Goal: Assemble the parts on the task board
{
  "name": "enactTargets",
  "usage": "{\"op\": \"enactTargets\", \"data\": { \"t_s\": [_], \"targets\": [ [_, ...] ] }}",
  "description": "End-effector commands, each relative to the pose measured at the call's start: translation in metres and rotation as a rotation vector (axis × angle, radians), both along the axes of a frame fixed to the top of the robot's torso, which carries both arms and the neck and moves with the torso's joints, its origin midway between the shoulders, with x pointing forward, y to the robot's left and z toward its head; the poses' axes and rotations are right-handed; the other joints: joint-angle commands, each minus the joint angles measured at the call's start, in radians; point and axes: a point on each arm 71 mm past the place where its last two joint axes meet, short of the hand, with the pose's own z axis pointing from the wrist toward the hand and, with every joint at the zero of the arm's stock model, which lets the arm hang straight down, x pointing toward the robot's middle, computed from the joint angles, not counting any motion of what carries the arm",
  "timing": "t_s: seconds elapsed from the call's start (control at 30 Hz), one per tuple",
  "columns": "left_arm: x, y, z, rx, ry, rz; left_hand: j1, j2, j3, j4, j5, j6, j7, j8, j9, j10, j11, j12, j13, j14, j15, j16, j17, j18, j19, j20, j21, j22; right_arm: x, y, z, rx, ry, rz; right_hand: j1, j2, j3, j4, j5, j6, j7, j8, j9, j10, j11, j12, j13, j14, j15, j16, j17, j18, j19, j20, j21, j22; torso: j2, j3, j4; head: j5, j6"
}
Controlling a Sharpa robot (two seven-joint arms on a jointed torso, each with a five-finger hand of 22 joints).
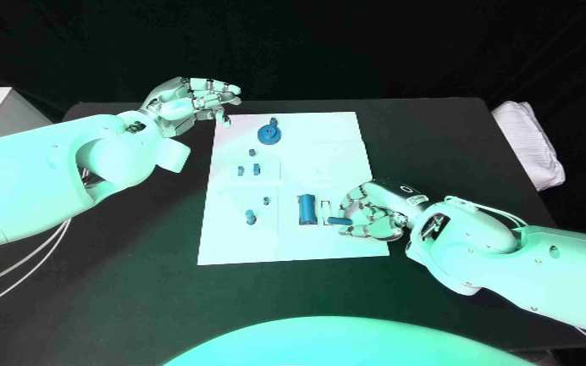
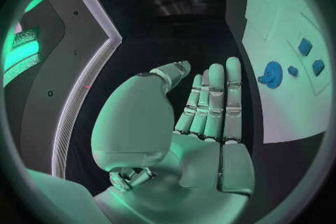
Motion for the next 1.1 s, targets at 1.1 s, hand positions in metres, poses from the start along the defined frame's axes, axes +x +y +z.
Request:
{"op": "enactTargets", "data": {
  "t_s": [1.1],
  "targets": [
    [-0.0010, -0.0011, 0.0003, -0.009, 0.005, -0.019, 0.000, 0.010, 0.000, 0.006, 0.003, -0.009, 0.017, 0.007, -0.001, -0.008, -0.001, 0.005, -0.002, -0.001, 0.003, 0.005, 0.001, 0.015, 0.008, 0.002, -0.008, -0.002, 0.0043, 0.0077, -0.0063, -0.119, -0.054, 0.005, 0.070, 0.009, 0.121, 0.004, -0.015, 0.067, -0.019, -0.006, -0.008, 0.043, -0.011, 0.027, 0.195, 0.095, -0.008, 0.005, 0.228, -0.001, 0.060, -0.007, 0.028, 0.183, 0.001, -0.0007, -0.0001, 0.003, -0.001]
  ]
}}
